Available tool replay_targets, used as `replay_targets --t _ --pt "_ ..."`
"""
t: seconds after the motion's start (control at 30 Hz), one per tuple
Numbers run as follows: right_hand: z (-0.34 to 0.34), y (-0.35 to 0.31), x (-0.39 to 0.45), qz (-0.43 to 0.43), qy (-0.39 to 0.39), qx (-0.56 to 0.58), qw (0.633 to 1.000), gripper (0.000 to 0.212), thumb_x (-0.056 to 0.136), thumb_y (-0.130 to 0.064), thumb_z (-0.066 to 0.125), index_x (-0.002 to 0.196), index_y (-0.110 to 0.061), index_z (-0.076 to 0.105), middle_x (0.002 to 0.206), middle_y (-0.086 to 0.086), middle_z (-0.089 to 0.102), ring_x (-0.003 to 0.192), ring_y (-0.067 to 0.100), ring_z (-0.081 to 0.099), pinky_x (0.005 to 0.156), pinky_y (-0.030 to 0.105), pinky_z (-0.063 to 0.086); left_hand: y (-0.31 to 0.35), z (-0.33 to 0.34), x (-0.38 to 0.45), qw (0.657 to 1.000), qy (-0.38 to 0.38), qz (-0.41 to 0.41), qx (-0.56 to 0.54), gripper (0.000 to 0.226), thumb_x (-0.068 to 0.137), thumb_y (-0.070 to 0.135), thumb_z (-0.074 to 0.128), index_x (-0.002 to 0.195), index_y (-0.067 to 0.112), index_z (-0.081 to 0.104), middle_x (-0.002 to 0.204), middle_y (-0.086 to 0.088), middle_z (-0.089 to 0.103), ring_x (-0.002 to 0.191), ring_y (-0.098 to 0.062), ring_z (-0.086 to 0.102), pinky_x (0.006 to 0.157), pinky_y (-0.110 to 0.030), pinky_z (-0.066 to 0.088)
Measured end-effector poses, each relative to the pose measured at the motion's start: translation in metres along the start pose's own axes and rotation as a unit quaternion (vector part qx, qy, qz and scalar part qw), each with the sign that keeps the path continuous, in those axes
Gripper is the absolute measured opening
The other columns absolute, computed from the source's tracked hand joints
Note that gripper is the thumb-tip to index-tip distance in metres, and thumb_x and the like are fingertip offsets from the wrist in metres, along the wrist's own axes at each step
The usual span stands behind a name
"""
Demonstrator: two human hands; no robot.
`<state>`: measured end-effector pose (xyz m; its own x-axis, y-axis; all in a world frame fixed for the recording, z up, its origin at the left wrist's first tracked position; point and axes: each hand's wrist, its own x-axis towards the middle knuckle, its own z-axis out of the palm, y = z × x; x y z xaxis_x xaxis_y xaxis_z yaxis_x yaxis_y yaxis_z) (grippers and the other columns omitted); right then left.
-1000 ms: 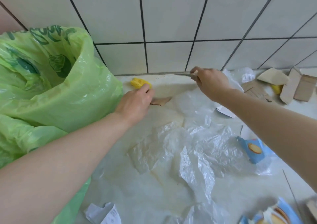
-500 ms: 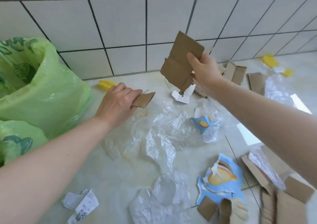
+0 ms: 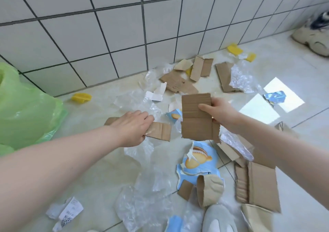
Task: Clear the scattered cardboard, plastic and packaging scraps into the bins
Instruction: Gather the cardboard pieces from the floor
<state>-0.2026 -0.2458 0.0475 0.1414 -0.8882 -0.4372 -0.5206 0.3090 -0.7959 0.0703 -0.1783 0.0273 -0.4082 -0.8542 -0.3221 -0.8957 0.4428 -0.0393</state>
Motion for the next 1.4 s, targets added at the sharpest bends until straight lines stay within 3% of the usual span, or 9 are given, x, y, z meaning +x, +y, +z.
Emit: replay_targets --t 0.07,0.17,0.37,0.57,0.67,0.9,1.07,1.3,1.4 --pt "-0.004 0.024 -0.01 0.028 -0.032 -0.013 0.999 0.012 0.092 -0.018 0.059 0.103 -0.015 0.065 0.095 0.001 0.069 0.08 0.012 0.066 0.061 0.019 0.053 0.006 -0.006 0.015 0.997 -0.06 -0.022 -0.033 0.035 0.087 0.022 0.047 0.121 0.016 0.042 0.115 -0.002 0.049 0.108 -0.024 0.047 0.091 -0.034 0.041" --pt "-0.008 0.065 -0.013 0.073 -0.081 -0.094 0.99 0.018 0.087 -0.017 0.064 0.104 -0.01 0.067 0.1 0.005 0.071 0.088 0.019 0.069 0.081 0.034 0.057 0.019 -0.005 0.045 0.985 -0.108 -0.06 -0.117 0.033 0.089 0.018 0.046 0.122 0.012 0.045 0.115 -0.009 0.055 0.099 -0.027 0.053 0.084 -0.038 0.047" --pt "0.003 0.097 -0.015 0.046 -0.136 -0.303 0.942 0.023 0.084 -0.029 0.066 0.098 -0.011 0.064 0.088 -0.002 0.06 0.084 0.015 0.061 0.061 0.012 0.043 0.037 0.025 0.063 0.923 0.0 -0.191 -0.334 0.019 0.088 0.016 0.05 0.106 0.012 0.043 0.095 -0.008 0.057 0.081 -0.028 0.055 0.059 -0.032 0.043" --pt "0.023 0.095 0.006 -0.046 -0.217 -0.51 0.831 0.064 0.062 -0.055 0.053 0.114 -0.019 0.06 0.148 -0.007 0.037 0.126 0.031 0.039 0.105 0.04 0.034 0.025 0.039 0.068 0.904 0.047 -0.2 -0.375 0.011 0.084 0.013 0.055 0.076 0.014 0.047 0.075 -0.005 0.053 0.069 -0.026 0.048 0.052 -0.029 0.033" --pt "0.027 0.093 0.011 -0.029 -0.239 -0.495 0.835 0.039 0.075 -0.043 0.064 0.101 -0.017 0.055 0.13 0.0 0.046 0.122 0.03 0.034 0.1 0.042 0.038 0.02 0.035 0.079 0.898 0.072 -0.208 -0.382 0.01 0.084 0.014 0.059 0.077 0.011 0.052 0.074 -0.006 0.055 0.072 -0.028 0.051 0.056 -0.03 0.036" --pt "0.017 0.071 0.014 -0.074 -0.211 -0.385 0.895 0.034 0.081 -0.029 0.07 0.11 -0.016 0.06 0.107 0.001 0.053 0.097 0.021 0.052 0.083 0.031 0.045 0.033 0.023 0.107 0.895 0.065 -0.192 -0.396 0.01 0.085 0.013 0.055 0.076 0.007 0.053 0.075 -0.007 0.053 0.073 -0.027 0.05 0.062 -0.03 0.036" --pt "-0.001 0.055 0.022 -0.033 -0.205 -0.16 0.965 0.019 0.079 -0.013 0.074 0.075 -0.028 0.063 0.074 -0.014 0.065 0.065 -0.002 0.063 0.059 0.013 0.048 0.04 0.022 0.125 0.885 0.021 -0.196 -0.423 0.013 0.083 0.015 0.055 0.082 0.004 0.061 0.083 -0.011 0.064 0.08 -0.029 0.06 0.066 -0.033 0.047" --pt "-0.005 0.073 0.031 -0.031 -0.167 -0.188 0.967 0.016 0.078 -0.015 0.072 0.088 -0.019 0.059 0.08 -0.001 0.062 0.073 0.016 0.061 0.063 0.031 0.054 0.047 0.029 0.141 0.896 -0.007 -0.173 -0.41 0.014 0.083 0.015 0.058 0.085 0.003 0.066 0.089 -0.014 0.067 0.085 -0.03 0.061 0.066 -0.031 0.044" --pt "-0.001 0.075 0.028 -0.036 -0.173 -0.228 0.957 0.03 0.08 -0.018 0.07 0.108 -0.018 0.059 0.095 0.0 0.065 0.086 0.017 0.063 0.069 0.025 0.052 0.047 0.031 0.14 0.897 0.022 -0.171 -0.408 0.011 0.083 0.016 0.059 0.08 0.005 0.063 0.085 -0.012 0.064 0.08 -0.028 0.059 0.058 -0.03 0.039"
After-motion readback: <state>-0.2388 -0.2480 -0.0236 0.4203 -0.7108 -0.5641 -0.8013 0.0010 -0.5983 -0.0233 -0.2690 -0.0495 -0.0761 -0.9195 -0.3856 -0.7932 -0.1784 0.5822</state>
